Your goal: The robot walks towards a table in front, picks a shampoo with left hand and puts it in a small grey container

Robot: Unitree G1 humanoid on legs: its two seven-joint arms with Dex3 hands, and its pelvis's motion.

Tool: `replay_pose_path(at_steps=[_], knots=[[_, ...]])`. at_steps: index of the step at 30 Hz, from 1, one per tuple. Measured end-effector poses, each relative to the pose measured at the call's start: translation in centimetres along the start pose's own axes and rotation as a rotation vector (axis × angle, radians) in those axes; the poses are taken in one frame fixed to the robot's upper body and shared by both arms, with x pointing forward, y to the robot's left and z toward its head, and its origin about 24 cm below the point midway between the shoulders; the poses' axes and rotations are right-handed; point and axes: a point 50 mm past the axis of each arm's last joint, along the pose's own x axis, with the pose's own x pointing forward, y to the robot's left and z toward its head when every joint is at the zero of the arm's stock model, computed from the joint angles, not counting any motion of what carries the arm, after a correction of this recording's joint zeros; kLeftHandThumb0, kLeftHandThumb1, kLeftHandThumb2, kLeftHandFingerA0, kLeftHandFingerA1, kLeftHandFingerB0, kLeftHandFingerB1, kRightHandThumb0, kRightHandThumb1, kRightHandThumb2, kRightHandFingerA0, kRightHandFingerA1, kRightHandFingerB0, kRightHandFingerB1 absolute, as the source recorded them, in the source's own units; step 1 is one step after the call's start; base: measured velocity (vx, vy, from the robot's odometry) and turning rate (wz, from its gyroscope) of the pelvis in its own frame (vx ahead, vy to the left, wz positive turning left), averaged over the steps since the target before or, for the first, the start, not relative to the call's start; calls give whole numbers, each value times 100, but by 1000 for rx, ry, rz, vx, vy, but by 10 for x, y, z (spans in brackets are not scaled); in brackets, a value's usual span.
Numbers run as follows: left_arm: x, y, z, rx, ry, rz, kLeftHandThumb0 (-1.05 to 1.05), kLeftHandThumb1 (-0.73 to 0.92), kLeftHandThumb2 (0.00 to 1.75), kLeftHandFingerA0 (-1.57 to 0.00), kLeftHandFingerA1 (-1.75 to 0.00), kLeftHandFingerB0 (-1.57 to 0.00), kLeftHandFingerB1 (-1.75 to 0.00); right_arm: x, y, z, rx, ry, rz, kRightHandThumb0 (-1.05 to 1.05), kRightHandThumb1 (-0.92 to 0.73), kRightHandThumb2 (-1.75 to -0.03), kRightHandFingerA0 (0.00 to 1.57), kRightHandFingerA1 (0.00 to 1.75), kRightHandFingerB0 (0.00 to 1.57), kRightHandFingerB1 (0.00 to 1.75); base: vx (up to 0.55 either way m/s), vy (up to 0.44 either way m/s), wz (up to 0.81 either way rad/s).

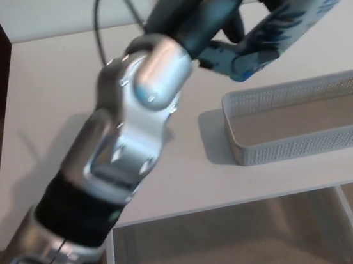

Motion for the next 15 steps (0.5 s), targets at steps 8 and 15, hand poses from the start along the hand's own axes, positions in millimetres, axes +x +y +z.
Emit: replay_pose_path(at_steps=[8, 15], knots=[[30, -18, 0, -23, 93, -91, -14, 72, 75, -97, -139, -77, -133, 3, 4, 9, -9, -17, 13, -31, -66, -59, 72, 46, 59, 41, 0, 0, 0], [42, -38, 10, -60, 107, -155, -15, 73, 71, -87, -148, -69, -137, 5, 3, 15, -14, -27, 10, -32, -65, -59, 72, 46, 57, 40, 0, 0, 0]])
